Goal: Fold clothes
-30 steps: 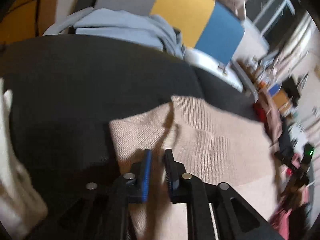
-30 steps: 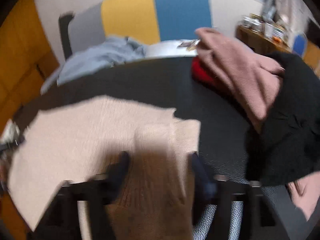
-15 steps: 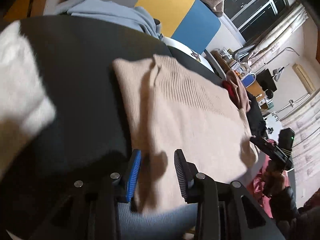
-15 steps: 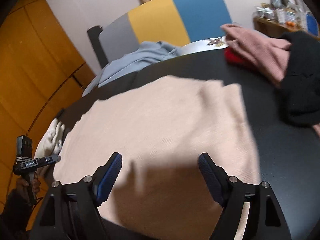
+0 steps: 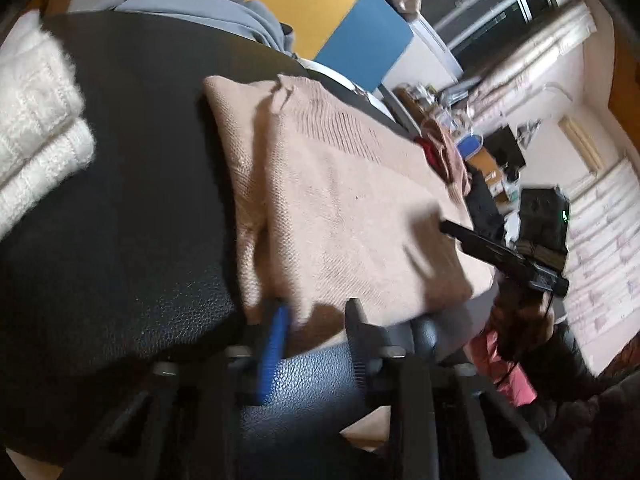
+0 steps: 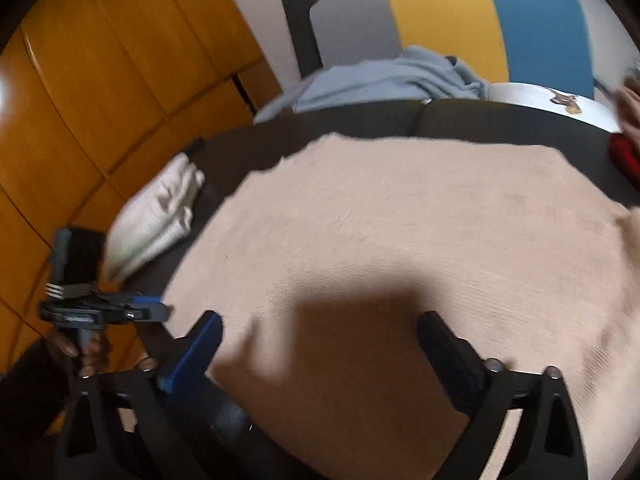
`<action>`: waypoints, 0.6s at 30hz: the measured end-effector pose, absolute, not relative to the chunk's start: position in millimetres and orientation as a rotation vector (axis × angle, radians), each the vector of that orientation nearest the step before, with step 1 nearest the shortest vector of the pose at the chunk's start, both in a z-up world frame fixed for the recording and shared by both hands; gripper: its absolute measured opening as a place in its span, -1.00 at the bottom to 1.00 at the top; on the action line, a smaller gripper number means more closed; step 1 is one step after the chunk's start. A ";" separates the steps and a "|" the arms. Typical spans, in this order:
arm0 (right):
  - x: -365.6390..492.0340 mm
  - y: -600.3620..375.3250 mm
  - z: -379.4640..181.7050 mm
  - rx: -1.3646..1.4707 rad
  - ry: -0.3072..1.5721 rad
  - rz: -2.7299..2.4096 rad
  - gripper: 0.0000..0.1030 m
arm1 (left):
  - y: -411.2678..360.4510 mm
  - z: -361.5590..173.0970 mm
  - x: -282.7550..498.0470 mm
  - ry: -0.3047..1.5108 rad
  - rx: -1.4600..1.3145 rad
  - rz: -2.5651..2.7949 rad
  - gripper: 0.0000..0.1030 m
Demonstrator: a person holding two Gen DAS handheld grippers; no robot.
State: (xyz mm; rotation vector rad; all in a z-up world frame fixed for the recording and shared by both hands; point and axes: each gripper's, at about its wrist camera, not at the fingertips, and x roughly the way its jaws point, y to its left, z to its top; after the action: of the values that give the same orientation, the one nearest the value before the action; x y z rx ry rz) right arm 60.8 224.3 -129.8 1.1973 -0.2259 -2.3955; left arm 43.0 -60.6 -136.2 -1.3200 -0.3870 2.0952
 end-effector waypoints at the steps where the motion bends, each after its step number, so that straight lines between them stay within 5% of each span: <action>1: 58.7 219.1 -135.0 1.223 -0.214 -2.401 0.95 | -60.2 -137.3 45.4 -0.357 -1.339 2.102 -0.93; 4: 63.1 209.5 -150.4 1.253 -0.190 -2.429 1.00 | -66.1 -138.9 55.4 -0.328 -1.377 2.111 -0.94; 10: 79.5 175.9 -167.2 1.203 0.194 -2.529 1.00 | -85.7 -127.4 70.0 -0.431 -1.362 2.137 -0.83; 14: 77.8 178.4 -164.8 1.187 0.155 -2.548 1.00 | -84.4 -95.8 54.4 -0.581 -1.187 2.181 -0.47; 18: 76.6 198.9 -148.8 1.183 0.063 -2.489 1.00 | -37.9 -87.0 14.6 -0.428 -1.168 2.250 -0.37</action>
State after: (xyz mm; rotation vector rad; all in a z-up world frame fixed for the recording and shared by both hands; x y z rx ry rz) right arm 76.6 198.9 -148.8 1.1832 0.0630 -2.4894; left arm 14.6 -37.9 -87.0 -1.1685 -0.4281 2.2501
